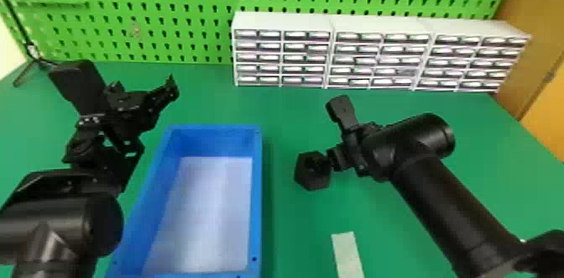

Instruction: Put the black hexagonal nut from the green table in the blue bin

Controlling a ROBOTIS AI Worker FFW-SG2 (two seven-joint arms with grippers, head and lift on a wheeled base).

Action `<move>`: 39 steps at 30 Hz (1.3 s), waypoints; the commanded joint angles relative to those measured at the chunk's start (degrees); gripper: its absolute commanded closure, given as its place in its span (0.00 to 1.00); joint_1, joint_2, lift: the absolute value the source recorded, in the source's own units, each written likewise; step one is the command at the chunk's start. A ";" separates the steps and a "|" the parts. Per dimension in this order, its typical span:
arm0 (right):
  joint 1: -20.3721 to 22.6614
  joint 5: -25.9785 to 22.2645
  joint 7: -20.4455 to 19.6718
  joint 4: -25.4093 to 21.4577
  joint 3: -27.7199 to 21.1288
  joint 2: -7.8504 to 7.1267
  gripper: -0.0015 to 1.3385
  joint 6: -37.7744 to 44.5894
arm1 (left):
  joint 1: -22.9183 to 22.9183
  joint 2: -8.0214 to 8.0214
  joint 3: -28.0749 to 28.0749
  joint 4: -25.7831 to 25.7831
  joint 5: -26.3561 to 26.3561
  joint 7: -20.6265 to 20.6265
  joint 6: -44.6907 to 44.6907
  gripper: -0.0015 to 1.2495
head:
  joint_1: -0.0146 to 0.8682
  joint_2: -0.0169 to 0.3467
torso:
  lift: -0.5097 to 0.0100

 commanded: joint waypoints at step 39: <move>1.45 2.41 -0.02 -4.63 1.48 -0.07 0.73 0.14 | 0.41 0.00 0.21 0.00 0.09 0.00 0.01 0.09 | 0.80 0.07 | 0.79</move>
